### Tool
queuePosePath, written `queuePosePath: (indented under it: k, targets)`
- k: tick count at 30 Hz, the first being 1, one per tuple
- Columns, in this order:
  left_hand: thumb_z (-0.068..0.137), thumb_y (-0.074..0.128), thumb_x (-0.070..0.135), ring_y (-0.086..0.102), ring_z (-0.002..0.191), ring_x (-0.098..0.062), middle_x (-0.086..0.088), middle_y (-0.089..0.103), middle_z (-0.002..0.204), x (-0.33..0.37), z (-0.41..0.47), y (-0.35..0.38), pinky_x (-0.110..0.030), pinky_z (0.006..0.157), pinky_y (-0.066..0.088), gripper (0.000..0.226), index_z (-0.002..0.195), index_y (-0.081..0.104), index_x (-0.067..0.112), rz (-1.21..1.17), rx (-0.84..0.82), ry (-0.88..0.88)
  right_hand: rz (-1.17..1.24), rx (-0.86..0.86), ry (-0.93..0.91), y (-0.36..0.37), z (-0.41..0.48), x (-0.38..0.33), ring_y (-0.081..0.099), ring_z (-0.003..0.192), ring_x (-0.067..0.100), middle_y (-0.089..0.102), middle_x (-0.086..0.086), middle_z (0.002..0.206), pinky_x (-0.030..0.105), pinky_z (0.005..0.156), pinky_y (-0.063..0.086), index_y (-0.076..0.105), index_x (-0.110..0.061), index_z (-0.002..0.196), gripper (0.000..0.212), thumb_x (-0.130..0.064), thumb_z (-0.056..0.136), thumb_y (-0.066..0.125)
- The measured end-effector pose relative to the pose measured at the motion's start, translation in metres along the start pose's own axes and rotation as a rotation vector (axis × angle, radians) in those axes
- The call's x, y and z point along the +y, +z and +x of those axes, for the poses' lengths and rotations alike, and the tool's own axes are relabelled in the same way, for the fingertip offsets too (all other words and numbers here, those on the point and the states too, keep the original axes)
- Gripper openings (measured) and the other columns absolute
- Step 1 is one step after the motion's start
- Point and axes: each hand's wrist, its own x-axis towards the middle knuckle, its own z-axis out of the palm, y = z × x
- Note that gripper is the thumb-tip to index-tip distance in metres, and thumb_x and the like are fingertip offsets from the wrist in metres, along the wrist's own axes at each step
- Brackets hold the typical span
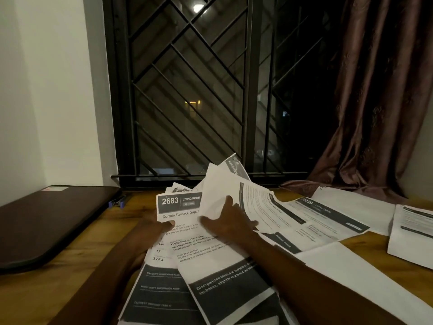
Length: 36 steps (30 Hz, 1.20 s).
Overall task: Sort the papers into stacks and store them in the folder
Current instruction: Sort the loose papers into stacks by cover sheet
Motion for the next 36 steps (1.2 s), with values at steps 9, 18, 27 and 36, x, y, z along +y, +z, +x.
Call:
queuePosePath:
  k: [9,18,27,36]
  targets:
    - [0.093,0.055,-0.002,0.074,0.084,-0.026,-0.012,0.075,0.100,-0.002,-0.003,-0.001,-0.038,0.067,0.059,0.020,0.109,0.061,0.010,-0.029,-0.042,0.035,0.108,0.212,-0.011,-0.011,0.009,-0.010,-0.008,0.146,0.037,-0.014,0.012,0.159,0.070,0.108,-0.002,0.000,-0.021,0.150,0.121,-0.089,0.062,0.047]
    - [0.092,0.058,0.004,0.075,0.071,-0.020,-0.005,0.077,0.083,0.007,-0.015,0.009,-0.030,0.055,0.057,0.015,0.106,0.060,0.012,-0.003,-0.079,0.066,0.486,0.228,-0.021,0.000,0.015,-0.027,0.048,0.124,0.032,0.048,0.014,0.138,0.048,0.102,0.040,0.032,-0.013,0.138,0.077,-0.049,0.079,0.066]
    - [0.100,0.050,0.014,0.064,0.062,-0.017,-0.008,0.066,0.070,0.012,-0.009,-0.019,-0.028,0.064,0.052,0.021,0.083,0.060,0.007,0.033,0.322,0.021,0.211,-0.114,-0.863,-0.028,-0.032,-0.015,0.058,0.110,-0.003,0.069,-0.009,0.112,0.017,0.096,0.046,0.062,-0.026,0.075,0.028,-0.004,0.091,0.055]
    - [0.104,0.040,0.037,0.054,0.112,-0.035,-0.017,0.057,0.120,0.016,-0.020,-0.028,-0.033,0.076,0.047,0.038,0.126,0.053,0.009,0.029,0.408,0.028,0.181,-0.273,-1.040,-0.033,-0.101,-0.017,0.061,0.097,0.004,0.067,-0.002,0.103,0.014,0.081,0.049,0.046,-0.018,0.096,0.023,0.005,0.091,0.048]
